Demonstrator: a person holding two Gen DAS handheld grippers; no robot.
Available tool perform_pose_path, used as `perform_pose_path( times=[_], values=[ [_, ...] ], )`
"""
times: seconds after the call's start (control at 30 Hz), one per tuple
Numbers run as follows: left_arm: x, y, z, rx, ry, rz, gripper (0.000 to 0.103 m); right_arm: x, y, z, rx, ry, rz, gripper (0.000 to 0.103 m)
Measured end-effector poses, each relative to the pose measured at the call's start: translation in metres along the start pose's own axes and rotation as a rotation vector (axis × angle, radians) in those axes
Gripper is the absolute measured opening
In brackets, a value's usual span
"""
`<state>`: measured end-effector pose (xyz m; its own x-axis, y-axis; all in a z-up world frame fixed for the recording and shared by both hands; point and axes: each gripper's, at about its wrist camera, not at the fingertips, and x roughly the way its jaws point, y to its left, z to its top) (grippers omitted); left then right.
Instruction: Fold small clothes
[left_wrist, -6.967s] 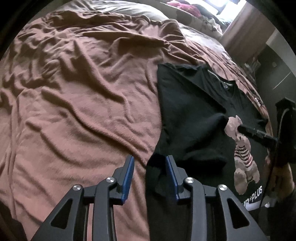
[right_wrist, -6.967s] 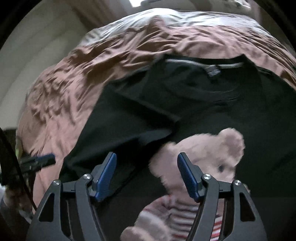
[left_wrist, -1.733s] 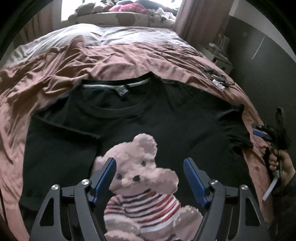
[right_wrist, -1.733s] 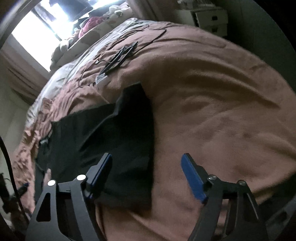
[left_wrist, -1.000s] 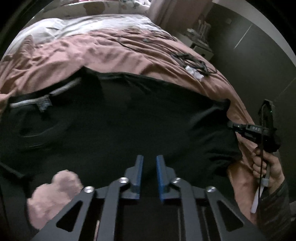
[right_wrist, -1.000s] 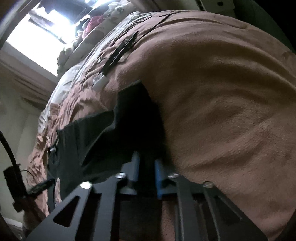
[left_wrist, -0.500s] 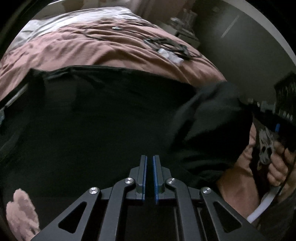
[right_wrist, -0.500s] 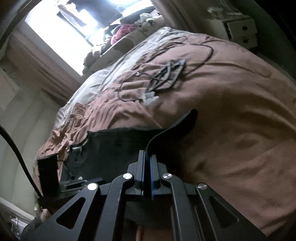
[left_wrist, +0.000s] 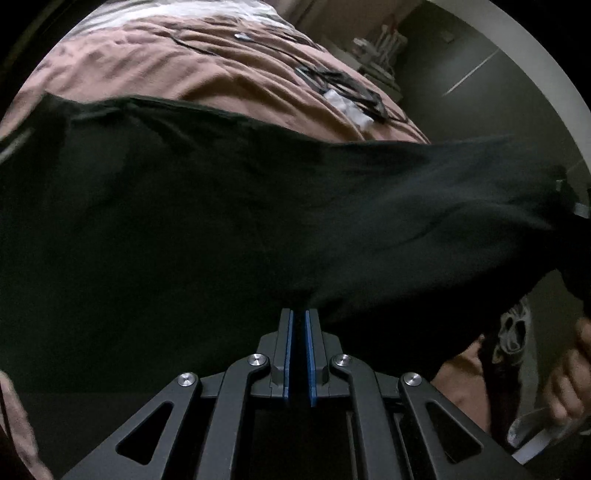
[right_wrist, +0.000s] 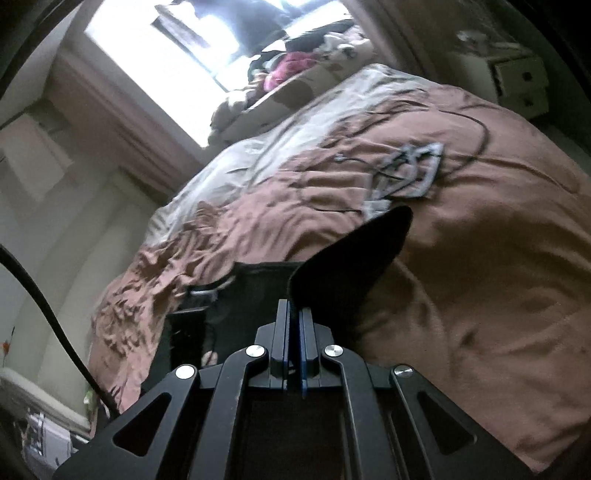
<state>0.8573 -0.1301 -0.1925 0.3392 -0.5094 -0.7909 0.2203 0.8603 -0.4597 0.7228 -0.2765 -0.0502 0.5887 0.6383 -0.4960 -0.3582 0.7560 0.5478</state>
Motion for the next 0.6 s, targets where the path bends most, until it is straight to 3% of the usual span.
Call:
perform_pose_path(
  times=[0.23,0.43,0.6],
  values=[
    [-0.044,0.030,0.002,-0.012,-0.042,0.055,0.007,0.012,0.033,-0.007,-0.077,0.026,0.056,0.001],
    [-0.082,0.058,0.008,-0.032,-0.099,0.086,0.007,0.037,0.054,-0.016,-0.148,0.108,0.049,0.001],
    [-0.098,0.075,0.006,-0.024,-0.101,0.113,0.008,0.065,0.075,-0.019,-0.197,0.171,0.045,0.001]
  ],
)
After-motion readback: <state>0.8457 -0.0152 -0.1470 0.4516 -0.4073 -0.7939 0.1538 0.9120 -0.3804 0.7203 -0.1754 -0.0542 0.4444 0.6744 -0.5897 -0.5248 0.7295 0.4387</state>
